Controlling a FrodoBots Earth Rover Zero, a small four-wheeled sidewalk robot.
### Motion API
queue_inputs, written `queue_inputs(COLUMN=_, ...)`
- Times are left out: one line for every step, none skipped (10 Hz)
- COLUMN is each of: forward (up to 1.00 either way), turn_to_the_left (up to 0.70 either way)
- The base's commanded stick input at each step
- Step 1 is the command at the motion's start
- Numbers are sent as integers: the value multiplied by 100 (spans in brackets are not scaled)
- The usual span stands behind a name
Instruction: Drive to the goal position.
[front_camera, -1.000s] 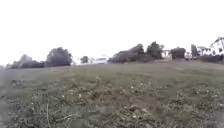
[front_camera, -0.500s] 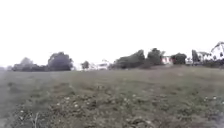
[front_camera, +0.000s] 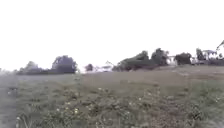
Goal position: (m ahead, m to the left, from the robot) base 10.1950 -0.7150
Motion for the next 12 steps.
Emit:
queue_inputs(forward=50, turn_to_the_left=-5)
queue_inputs(forward=50, turn_to_the_left=-5)
queue_inputs(forward=50, turn_to_the_left=-5)
queue_inputs(forward=50, turn_to_the_left=-5)
queue_inputs(forward=50, turn_to_the_left=-9)
queue_inputs(forward=50, turn_to_the_left=-13)
queue_inputs(forward=50, turn_to_the_left=-27)
queue_inputs(forward=50, turn_to_the_left=-26)
queue_inputs(forward=50, turn_to_the_left=-25)
queue_inputs(forward=50, turn_to_the_left=-32)
queue_inputs(forward=50, turn_to_the_left=-38)
queue_inputs(forward=50, turn_to_the_left=-38)
